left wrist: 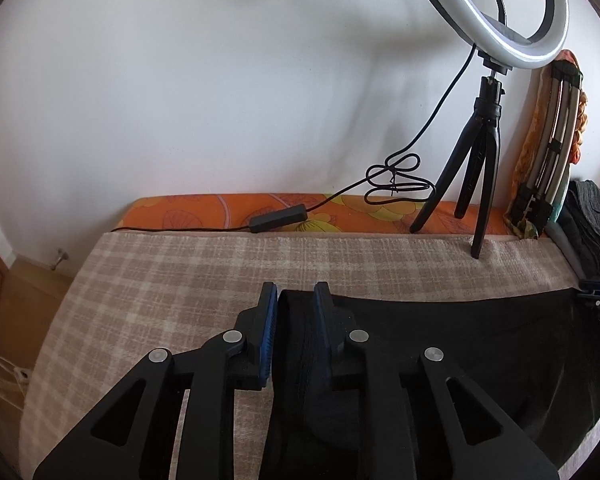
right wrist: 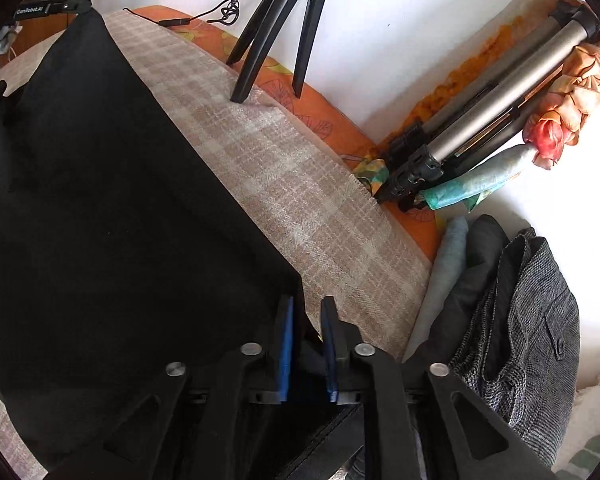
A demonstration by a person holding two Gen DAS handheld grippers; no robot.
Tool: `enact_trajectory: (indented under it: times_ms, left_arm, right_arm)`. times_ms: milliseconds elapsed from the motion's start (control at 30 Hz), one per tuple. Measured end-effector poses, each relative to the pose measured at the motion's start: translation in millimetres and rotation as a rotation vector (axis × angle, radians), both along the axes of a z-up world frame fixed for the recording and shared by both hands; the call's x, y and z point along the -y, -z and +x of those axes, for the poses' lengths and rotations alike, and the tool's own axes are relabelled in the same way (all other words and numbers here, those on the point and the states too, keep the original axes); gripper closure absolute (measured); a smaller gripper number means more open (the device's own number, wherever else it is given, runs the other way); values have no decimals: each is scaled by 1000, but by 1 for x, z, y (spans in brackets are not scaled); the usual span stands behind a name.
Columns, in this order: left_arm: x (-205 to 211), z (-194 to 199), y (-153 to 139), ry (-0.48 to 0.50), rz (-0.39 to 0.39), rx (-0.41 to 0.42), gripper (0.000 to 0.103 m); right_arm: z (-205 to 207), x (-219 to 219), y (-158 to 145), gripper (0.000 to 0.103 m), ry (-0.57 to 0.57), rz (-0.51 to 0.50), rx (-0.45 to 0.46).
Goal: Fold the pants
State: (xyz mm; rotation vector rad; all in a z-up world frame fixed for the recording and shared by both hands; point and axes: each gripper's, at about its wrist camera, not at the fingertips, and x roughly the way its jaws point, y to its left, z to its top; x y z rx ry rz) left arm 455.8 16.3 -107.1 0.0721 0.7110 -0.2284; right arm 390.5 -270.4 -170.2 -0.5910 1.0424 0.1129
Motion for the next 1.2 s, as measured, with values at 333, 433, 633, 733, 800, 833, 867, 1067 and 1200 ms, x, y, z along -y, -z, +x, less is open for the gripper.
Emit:
enact_trajectory:
  times_ms: [333,433,633,733,800,833,867,1067,1200]
  left_arm:
    - [-55,-68,-2,144,-105,-66,62]
    - [-62,-84,12,183,-134,-110,62]
    - [-65,-91,31,217,-142,-145,62]
    - [-65,-92,37,241,-145,-152,62]
    - [-62,-93,41,259,-127,-157,62]
    - [-62,-94,43,270,-120,-158,62]
    - [-60,-95,44,280,-113,-156,63]
    - [-64,-97,50,296,-94,-164,89]
    - [-65,-99,54,314,-75,-170,97]
  right_arm:
    - [15,-40,-45,66,-63,198,48]
    - [28,-74,-54,64,-137,293,24]
    - [61,-159,-50,48,-271,390,-15]
    - [83,-201,-39,41,-311,422,-47]
    - [99,-226,-27,41,-326,439,-77]
    - [107,-236,-20,41,-331,444,-89]
    - [114,-246,-14,41,-336,454,-103]
    - [148,-281,12,40,-331,508,-164]
    - [157,-291,22,90,-328,539,-203]
